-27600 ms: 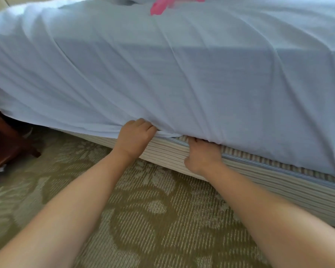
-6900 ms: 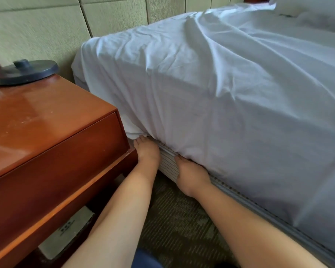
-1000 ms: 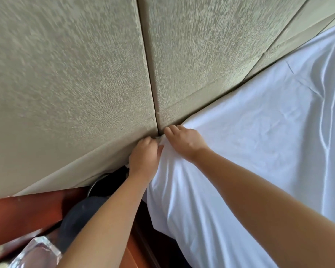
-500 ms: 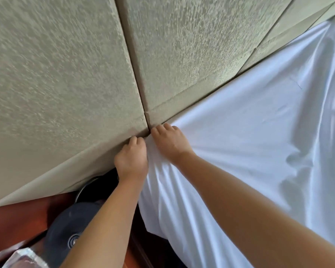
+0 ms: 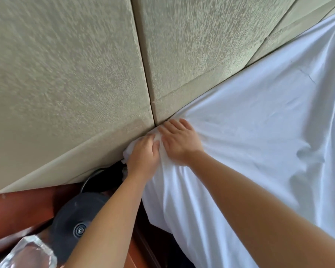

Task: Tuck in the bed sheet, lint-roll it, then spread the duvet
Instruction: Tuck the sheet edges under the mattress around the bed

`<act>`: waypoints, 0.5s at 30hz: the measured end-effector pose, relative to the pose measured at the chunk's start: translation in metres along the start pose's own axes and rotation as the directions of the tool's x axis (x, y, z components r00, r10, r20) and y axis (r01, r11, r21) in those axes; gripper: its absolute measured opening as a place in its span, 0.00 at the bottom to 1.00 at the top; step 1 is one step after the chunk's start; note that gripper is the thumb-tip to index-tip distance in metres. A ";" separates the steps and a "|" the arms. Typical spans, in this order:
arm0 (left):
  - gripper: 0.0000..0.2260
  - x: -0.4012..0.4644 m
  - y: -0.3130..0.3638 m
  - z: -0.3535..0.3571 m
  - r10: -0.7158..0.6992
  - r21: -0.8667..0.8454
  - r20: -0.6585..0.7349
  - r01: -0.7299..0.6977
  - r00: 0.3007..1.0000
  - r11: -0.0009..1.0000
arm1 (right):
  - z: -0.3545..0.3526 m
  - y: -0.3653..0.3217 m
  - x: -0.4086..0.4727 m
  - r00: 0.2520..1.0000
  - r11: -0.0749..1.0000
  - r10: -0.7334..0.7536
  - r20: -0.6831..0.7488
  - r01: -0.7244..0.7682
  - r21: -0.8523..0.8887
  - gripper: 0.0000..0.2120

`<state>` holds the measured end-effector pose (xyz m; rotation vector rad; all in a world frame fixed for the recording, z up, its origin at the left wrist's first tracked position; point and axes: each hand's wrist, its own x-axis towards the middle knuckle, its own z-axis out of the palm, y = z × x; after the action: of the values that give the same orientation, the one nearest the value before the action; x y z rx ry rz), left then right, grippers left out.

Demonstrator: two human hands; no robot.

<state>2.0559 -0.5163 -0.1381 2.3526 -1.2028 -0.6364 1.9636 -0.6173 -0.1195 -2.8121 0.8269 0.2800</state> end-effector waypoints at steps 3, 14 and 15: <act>0.17 0.002 0.000 0.001 0.000 -0.048 0.048 0.002 0.999 0.999 | 0.002 0.002 0.002 0.999 1.000 0.010 0.048 -0.009 -0.022 0.32; 0.16 -0.076 0.013 0.002 -0.675 -0.649 -0.051 0.489 0.736 0.583 | 0.003 -0.044 -0.055 0.993 0.999 0.007 0.119 -0.013 0.047 0.26; 0.16 -0.081 0.012 0.001 -0.683 -0.685 0.050 0.523 0.729 0.507 | 0.005 -0.043 -0.057 0.994 1.000 -0.001 0.112 -0.002 0.029 0.26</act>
<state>2.0057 -0.4557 -0.1157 2.0592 0.0707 -0.8075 1.9396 -0.5520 -0.1055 -2.7402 0.8006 0.4176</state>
